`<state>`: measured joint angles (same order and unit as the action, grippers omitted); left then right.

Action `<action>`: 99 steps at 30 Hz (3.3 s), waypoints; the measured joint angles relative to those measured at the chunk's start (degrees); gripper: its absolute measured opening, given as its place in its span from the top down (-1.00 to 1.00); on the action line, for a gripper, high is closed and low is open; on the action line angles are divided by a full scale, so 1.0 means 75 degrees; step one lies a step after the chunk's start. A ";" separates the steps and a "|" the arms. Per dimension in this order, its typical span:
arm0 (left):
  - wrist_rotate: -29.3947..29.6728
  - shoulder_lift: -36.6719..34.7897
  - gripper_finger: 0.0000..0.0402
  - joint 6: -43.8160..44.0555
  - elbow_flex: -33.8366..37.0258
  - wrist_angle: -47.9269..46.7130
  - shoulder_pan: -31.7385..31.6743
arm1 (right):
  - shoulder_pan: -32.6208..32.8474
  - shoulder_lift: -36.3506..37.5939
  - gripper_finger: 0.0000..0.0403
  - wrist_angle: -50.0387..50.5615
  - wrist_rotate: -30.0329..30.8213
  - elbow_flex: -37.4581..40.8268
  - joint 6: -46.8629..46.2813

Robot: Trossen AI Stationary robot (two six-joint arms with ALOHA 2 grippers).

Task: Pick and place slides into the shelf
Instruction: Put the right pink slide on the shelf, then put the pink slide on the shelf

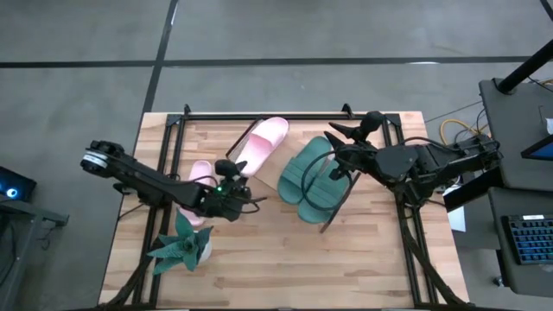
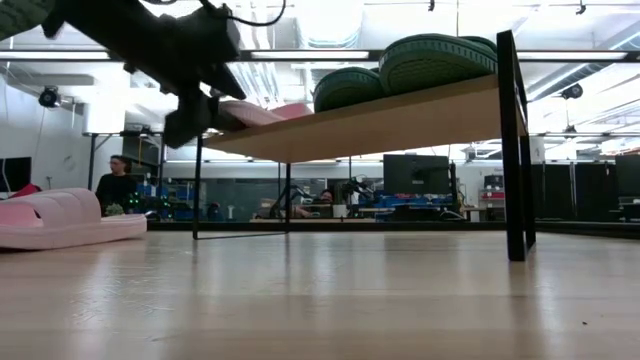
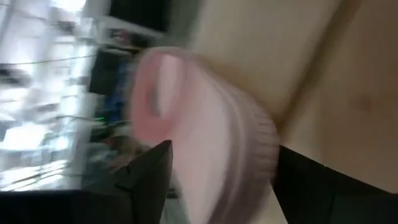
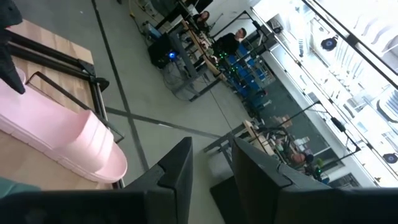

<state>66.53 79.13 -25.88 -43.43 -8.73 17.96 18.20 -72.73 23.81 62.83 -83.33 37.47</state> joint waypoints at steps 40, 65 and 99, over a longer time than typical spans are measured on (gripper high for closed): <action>-0.7354 -0.2685 -0.19 0.6543 -0.1071 -0.8486 -0.0836 | 0.0000 -0.0003 0.54 0.0067 -0.0026 0.0020 0.0003; -0.9636 -0.1669 -0.19 0.3756 -0.0573 -0.7885 -0.4266 | 0.0000 -0.0026 0.58 0.0774 -0.0047 0.0038 -0.0432; -1.0425 -0.0492 0.95 0.2595 -0.0208 -0.8086 -0.4852 | 0.0000 -0.0026 0.63 0.1323 -0.0038 0.0038 -0.0799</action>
<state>-11.66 75.44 -6.41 -44.99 -69.38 -18.44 18.20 -72.93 33.74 62.54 -83.05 31.48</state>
